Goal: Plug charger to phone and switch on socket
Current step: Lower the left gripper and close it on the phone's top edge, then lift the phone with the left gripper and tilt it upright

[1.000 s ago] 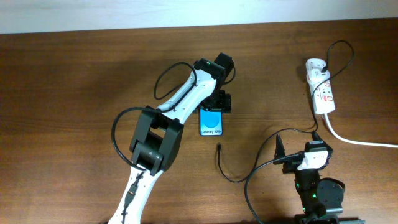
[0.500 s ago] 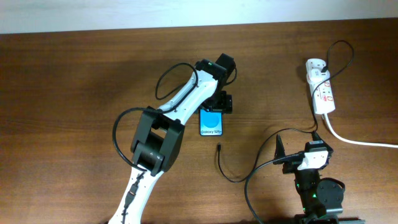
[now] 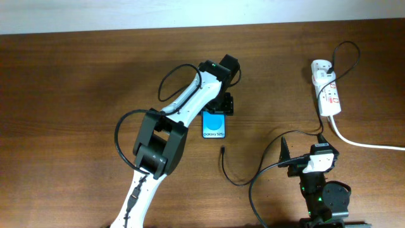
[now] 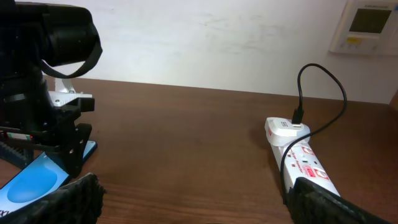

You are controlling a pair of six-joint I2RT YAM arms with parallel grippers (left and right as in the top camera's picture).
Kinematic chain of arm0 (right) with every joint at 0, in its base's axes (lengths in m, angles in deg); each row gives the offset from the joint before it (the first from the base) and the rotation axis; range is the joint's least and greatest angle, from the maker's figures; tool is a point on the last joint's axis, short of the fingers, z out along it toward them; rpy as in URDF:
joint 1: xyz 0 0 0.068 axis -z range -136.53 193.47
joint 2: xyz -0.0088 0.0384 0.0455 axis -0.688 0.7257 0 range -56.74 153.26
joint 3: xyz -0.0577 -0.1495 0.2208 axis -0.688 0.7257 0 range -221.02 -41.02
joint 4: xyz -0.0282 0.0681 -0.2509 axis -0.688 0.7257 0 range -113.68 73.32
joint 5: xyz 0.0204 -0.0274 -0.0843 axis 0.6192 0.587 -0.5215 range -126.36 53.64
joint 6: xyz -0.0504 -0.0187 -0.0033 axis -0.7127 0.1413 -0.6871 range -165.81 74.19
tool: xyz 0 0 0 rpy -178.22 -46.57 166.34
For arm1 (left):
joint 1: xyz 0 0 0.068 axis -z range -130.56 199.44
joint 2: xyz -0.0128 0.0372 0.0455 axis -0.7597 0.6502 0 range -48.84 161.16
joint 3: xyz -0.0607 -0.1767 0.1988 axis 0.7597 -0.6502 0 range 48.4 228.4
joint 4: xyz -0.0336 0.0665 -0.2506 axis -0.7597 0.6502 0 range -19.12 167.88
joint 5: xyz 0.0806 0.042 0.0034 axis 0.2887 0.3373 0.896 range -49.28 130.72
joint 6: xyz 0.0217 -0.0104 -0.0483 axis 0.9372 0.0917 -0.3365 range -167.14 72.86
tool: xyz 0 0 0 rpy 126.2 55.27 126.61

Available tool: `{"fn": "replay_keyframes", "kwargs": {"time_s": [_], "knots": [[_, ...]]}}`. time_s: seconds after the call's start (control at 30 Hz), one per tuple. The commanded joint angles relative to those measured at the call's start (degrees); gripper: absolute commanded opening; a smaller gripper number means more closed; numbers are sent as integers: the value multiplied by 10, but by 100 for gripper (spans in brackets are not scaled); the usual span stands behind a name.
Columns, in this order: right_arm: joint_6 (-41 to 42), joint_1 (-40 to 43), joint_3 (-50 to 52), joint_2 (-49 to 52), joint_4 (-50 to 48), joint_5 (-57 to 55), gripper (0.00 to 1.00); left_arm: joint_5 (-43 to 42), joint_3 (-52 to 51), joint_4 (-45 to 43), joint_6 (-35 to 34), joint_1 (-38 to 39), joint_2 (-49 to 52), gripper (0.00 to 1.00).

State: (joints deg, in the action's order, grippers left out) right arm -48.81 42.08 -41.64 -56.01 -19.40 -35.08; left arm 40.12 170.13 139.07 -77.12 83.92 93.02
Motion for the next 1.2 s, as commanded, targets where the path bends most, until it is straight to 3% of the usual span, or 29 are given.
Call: {"fn": "replay_keyframes", "kwargs": {"time_s": [0.0,0.43,0.57,0.7,0.87,0.93,1.07,1.17], "knots": [[0,-4,3,-4,3,-5,98,-11,2,1,-3,1,18,77],[0,-4,3,-4,3,-5,98,-7,97,119,2,-7,18,75],[0,-4,3,-4,3,-5,98,-39,98,157,46,-23,18,74],[0,-4,3,-4,3,-5,98,-183,98,183,122,-54,18,73],[0,-4,3,-4,3,-5,98,-441,98,196,158,-114,18,73],[0,-4,3,-4,3,-5,98,-512,98,198,158,-134,18,73],[0,-4,3,-4,3,-5,98,-574,98,200,158,-156,18,73],[0,-4,3,-4,3,-5,98,-682,98,200,158,-169,18,73]]}}
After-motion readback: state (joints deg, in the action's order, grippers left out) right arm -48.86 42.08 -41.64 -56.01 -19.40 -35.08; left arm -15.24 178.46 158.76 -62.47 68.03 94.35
